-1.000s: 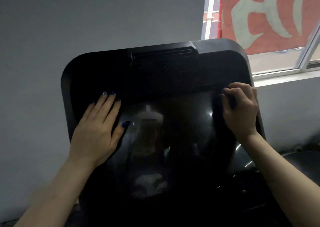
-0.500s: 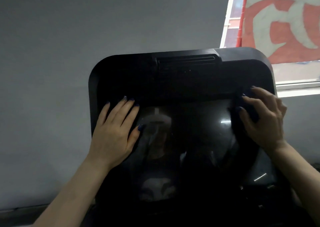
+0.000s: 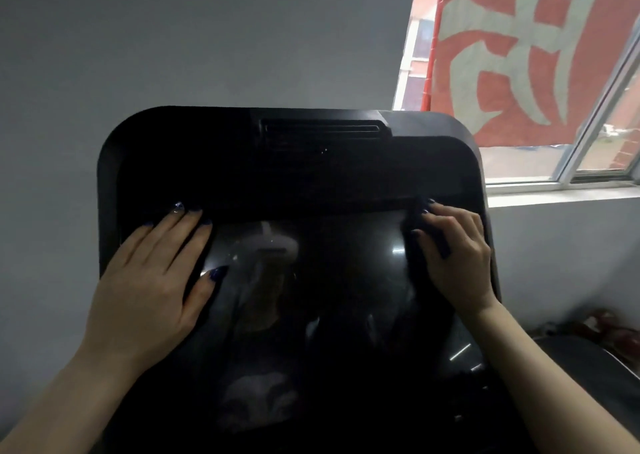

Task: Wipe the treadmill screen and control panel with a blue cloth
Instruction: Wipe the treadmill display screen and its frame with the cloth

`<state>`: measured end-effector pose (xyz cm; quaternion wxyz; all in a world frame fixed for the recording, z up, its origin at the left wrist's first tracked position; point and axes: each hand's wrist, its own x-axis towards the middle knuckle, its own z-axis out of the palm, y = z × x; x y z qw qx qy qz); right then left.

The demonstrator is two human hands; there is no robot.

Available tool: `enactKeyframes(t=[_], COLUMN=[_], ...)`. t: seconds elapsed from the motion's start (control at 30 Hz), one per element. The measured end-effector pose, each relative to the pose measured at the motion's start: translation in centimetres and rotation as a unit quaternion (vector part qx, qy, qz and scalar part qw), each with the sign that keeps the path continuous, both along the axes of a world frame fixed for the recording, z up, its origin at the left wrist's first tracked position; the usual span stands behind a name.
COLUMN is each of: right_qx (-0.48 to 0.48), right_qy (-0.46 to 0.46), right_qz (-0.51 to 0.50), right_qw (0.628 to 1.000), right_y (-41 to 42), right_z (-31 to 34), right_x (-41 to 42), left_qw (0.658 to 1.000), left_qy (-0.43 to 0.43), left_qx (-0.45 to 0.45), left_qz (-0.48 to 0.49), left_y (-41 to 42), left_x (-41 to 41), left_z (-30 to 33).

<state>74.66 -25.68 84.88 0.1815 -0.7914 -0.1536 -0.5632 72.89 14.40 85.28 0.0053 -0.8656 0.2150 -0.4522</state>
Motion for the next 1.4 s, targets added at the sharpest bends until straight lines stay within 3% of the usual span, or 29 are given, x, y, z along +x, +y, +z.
enactKeyframes(t=[0.17, 0.33, 0.7, 0.87, 1.3, 1.4], right_qx=[0.044, 0.005, 0.036, -0.006, 0.031, -0.013], right_qy=[-0.003, -0.002, 0.004, 0.023, 0.020, 0.033], right_qz=[-0.014, 0.003, 0.003, 0.033, 0.049, 0.088], right_qw=[0.999, 1.000, 0.999, 0.999, 0.998, 0.995], right_y=[1.6, 1.7, 2.9, 2.4, 5.4, 5.9], right_z=[0.9, 0.2, 1.3, 1.2, 2.2, 2.0], right_x=[1.0, -0.1, 0.6, 0.2, 0.8, 0.7], left_qw=[1.000, 1.000, 1.000, 1.000, 1.000, 0.999], left_qy=[0.005, 0.000, 0.004, 0.014, 0.016, 0.019], left_qx=[0.000, 0.008, -0.025, -0.018, -0.021, -0.025], left_qz=[0.008, 0.007, -0.014, -0.008, -0.005, -0.011], left_y=[-0.3, -0.1, 0.3, 0.4, 0.2, 0.3], left_x=[-0.3, -0.3, -0.6, -0.8, -1.0, -1.0], left_z=[0.1, 0.0, -0.2, -0.3, -0.3, -0.2])
